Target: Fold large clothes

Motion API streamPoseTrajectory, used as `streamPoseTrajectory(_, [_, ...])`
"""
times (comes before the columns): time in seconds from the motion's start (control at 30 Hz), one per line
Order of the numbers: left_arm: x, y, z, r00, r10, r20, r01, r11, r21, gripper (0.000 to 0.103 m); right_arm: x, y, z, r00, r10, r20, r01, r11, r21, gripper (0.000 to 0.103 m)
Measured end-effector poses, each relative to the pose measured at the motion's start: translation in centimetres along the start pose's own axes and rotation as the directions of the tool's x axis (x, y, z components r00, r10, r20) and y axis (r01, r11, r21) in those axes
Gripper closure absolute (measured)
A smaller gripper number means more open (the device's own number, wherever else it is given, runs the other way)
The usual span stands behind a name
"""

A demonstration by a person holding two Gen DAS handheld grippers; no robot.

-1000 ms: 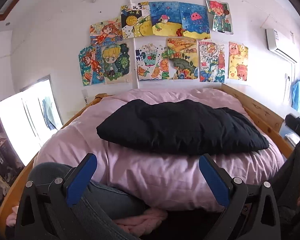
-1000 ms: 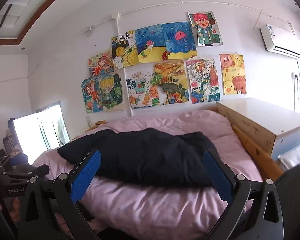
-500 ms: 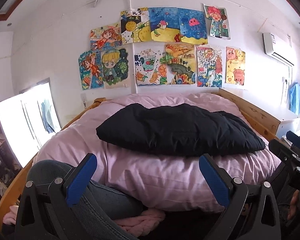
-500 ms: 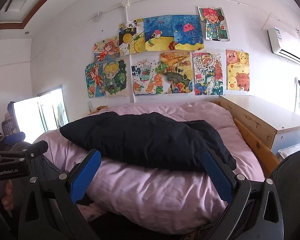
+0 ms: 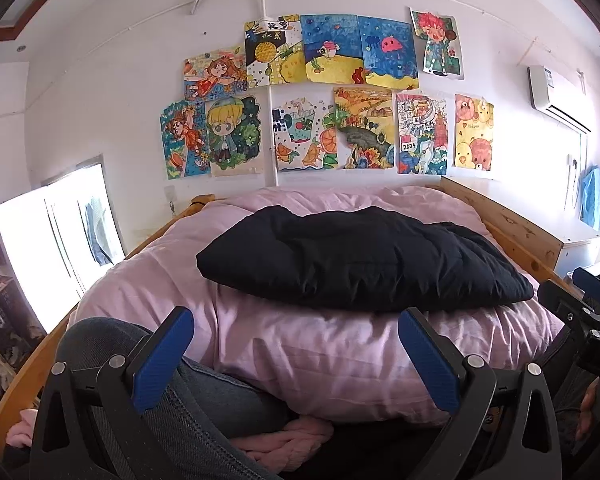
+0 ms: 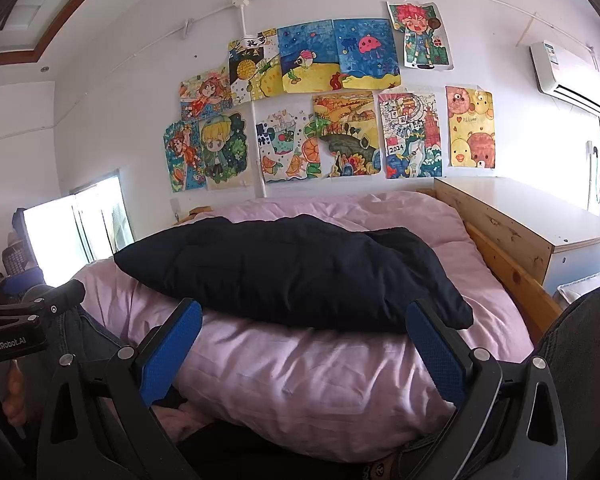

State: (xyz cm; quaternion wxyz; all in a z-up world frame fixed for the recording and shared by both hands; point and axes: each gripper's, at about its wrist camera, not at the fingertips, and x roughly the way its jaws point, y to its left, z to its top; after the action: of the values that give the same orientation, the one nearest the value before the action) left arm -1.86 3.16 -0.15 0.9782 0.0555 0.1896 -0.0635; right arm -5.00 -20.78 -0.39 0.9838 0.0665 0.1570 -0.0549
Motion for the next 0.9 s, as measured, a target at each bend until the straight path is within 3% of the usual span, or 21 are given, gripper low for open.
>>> streamPoseTrajectory(0.9, [0.08, 0.02, -0.20, 1.000, 0.003, 0.004, -0.003, 1.000, -0.001, 0.000, 0.31, -0.01, -0.13, 1.000, 0.002, -0.010, -0.002, 1.000, -0.007, 0.002])
